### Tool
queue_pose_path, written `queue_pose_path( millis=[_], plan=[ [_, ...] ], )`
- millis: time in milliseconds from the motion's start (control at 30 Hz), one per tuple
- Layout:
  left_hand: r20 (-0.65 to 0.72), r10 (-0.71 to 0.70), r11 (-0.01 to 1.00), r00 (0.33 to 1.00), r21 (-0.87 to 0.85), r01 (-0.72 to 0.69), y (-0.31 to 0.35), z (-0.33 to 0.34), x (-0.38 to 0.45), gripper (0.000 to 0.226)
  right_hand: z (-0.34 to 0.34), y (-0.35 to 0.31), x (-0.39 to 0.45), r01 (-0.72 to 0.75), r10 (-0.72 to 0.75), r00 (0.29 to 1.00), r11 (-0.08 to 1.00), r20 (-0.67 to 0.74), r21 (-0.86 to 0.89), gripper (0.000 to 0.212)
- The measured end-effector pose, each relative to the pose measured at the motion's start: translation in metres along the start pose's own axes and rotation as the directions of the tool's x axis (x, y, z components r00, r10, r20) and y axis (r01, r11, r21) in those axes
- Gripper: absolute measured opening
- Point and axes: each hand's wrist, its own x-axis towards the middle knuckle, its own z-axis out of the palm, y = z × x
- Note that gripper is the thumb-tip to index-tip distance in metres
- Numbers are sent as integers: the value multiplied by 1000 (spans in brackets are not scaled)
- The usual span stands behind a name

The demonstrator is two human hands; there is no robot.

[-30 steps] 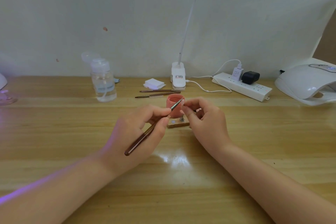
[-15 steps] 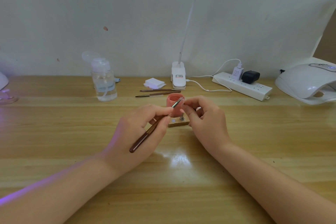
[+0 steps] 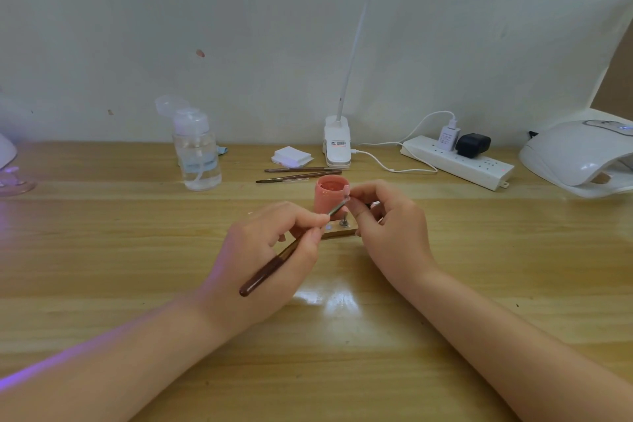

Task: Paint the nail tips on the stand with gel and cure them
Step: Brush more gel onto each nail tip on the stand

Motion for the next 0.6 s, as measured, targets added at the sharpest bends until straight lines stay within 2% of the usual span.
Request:
queue_pose_path(
  millis=[167, 267, 367, 467, 600],
  plan=[
    [-35, -56, 998, 998, -13, 56, 2, 0, 2, 18, 1, -1, 0, 8, -8, 1000, 1000, -10, 3, 3],
    [-4, -42, 999, 999, 17, 42, 2, 0, 2, 23, 1, -2, 0, 5, -5, 1000, 1000, -12, 3, 3],
    [-6, -34, 999, 999, 18, 35, 0, -2, 0, 15, 0, -3, 0, 2, -2, 1000, 1000, 3, 8, 3],
    [-36, -65, 998, 997, -2, 65, 0, -3, 0, 16, 0, -3, 0, -6, 6, 1000, 1000, 8, 7, 3],
    [-1, -57, 998, 998, 22, 57, 1, -1, 2, 20, 0, -4, 0, 6, -6, 1000, 1000, 8, 0, 3]
  ],
)
